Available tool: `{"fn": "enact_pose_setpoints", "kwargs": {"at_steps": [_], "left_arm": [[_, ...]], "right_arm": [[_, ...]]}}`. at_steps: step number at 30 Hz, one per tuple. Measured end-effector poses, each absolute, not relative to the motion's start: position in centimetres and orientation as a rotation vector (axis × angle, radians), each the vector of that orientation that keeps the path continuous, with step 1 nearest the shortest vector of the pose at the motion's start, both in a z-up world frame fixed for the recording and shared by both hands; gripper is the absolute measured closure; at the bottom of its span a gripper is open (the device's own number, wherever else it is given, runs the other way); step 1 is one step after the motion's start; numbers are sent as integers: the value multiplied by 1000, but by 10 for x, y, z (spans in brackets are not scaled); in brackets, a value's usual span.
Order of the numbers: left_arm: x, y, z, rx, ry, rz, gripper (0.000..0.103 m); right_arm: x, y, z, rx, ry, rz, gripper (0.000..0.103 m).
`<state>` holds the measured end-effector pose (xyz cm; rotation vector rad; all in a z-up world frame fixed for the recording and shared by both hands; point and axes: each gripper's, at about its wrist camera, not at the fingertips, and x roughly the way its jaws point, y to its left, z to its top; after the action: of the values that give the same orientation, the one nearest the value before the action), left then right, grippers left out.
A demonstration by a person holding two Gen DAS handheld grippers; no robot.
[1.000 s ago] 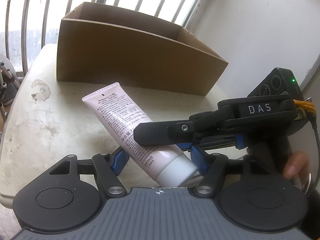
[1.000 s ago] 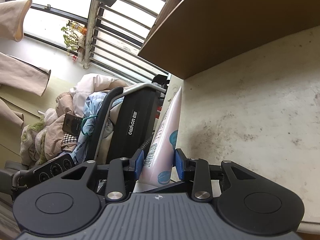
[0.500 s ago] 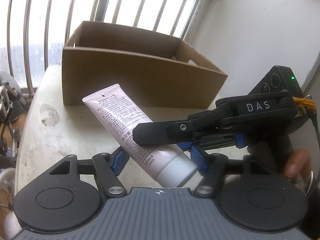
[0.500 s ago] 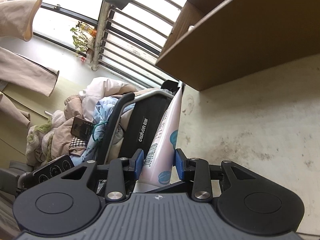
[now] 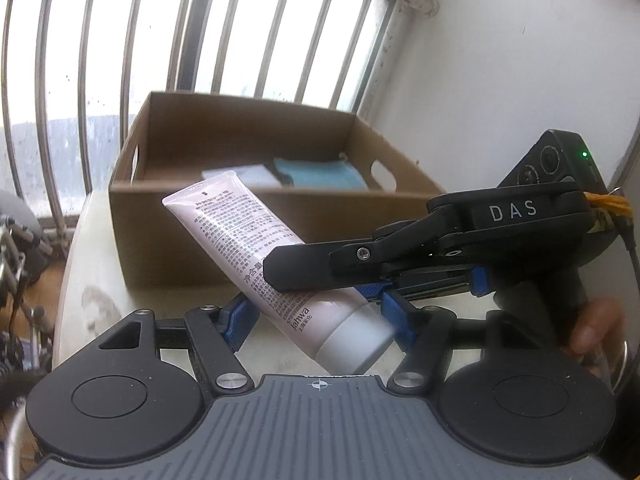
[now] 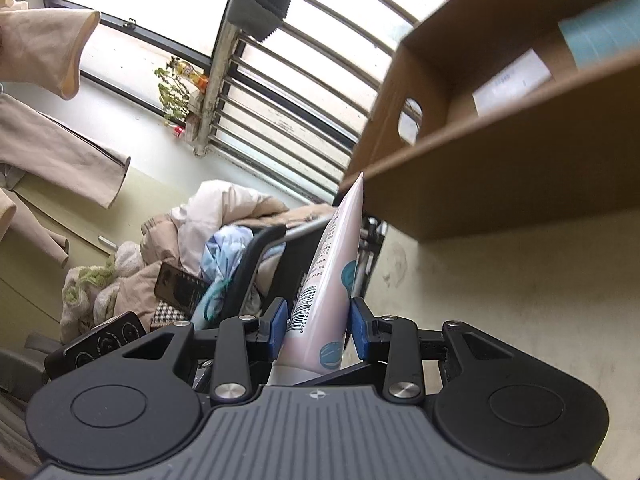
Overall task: Organize objects
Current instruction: 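Lift the tube with the right gripper and carry it over the cardboard box, then lower the tube into the box and open the right gripper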
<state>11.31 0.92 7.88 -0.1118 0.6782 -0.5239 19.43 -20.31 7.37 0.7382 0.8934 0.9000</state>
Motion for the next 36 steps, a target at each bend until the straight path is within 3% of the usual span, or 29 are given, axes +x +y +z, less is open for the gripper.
{"fn": "enact_pose_setpoints", "kwargs": {"at_steps": [14, 29, 34, 36], "left_arm": [[203, 14, 133, -109, 653, -540, 36], [307, 16, 96, -14, 882, -435, 36], [313, 17, 92, 1, 927, -397, 19], [313, 20, 93, -13, 937, -395, 19]], "right_arm": [[278, -204, 119, 696, 842, 874, 65], [401, -176, 72, 694, 1124, 734, 64], [420, -167, 49, 641, 1207, 659, 64], [425, -164, 41, 647, 1247, 659, 64]]}}
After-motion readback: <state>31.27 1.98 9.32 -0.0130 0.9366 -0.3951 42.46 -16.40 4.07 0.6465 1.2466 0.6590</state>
